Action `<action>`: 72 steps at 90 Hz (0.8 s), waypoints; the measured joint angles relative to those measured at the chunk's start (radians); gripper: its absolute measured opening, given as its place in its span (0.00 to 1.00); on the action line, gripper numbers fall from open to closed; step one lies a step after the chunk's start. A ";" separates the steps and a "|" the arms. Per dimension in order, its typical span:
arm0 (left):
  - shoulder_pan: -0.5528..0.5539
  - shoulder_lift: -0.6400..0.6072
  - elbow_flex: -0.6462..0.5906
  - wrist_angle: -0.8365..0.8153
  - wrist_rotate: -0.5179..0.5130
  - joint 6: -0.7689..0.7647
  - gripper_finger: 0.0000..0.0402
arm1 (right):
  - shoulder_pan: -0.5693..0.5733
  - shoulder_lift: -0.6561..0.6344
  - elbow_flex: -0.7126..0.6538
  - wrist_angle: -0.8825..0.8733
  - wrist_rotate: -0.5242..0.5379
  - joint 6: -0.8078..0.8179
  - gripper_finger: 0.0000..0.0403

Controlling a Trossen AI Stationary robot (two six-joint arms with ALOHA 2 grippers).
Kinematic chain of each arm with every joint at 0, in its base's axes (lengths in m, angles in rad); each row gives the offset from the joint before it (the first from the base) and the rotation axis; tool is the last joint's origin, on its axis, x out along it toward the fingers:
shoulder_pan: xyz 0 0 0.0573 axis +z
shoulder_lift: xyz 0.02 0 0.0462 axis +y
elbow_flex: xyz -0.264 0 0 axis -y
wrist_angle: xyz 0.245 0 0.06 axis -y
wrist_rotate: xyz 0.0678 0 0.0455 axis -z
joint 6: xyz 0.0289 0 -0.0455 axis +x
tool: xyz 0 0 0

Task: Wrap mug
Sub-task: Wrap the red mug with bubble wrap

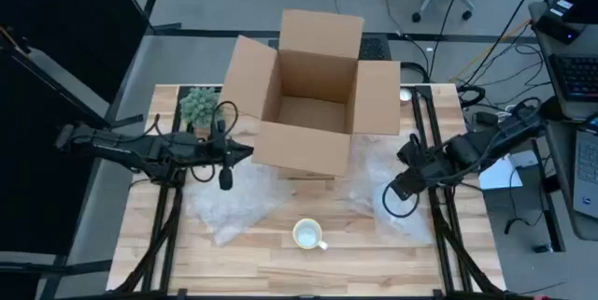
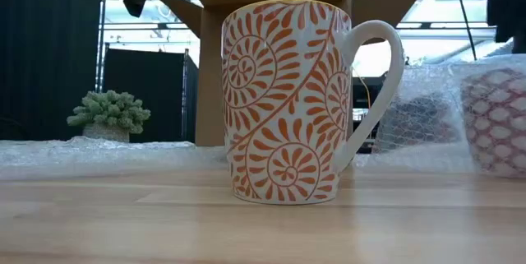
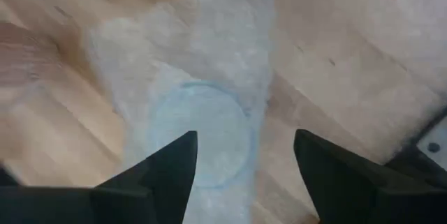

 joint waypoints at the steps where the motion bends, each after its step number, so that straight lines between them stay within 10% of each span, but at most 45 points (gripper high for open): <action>1: 0.000 0.000 0.000 -0.001 0.000 0.000 0.00 | 0.000 0.004 -0.009 0.009 -0.001 0.000 0.55; 35: 0.000 0.000 0.000 -0.018 0.000 0.025 0.00 | -0.026 0.157 -0.270 0.254 -0.008 0.007 0.55; 72: 0.000 0.000 0.000 -0.015 -0.001 0.018 0.00 | -0.052 0.180 -0.163 0.180 -0.066 -0.096 0.55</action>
